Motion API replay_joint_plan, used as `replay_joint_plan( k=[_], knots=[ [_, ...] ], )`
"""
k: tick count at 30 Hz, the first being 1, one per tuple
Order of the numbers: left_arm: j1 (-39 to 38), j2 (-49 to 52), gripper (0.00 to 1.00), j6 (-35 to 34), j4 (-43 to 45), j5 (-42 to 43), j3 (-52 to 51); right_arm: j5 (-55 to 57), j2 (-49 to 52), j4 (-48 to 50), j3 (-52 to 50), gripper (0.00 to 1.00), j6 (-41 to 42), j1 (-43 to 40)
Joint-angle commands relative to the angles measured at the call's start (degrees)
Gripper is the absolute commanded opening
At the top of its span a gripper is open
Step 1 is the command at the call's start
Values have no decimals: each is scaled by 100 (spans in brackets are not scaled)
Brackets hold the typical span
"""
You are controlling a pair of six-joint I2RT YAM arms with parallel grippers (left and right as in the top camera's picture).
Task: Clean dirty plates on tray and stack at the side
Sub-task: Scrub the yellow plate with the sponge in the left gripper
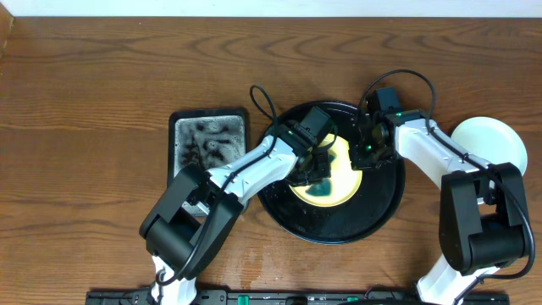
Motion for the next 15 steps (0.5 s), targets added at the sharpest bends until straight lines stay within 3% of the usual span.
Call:
replay_joint_plan(
  k=[1,9,12,15],
  knots=[
    [251,269,7,402,-673,-1711,-168,-9,256,-66,-94,1,90,94],
    [254,264,8,529,-1543,-3060,31,-9,256,-76,-94,1,87,94],
    [236,267,7,531,-1196,-2559,24,-9,256,-59,-94,1,87,94],
    [179,271,7,527,-557,-1351,-2,-11,256,-59,-94,1,90,94]
  ],
)
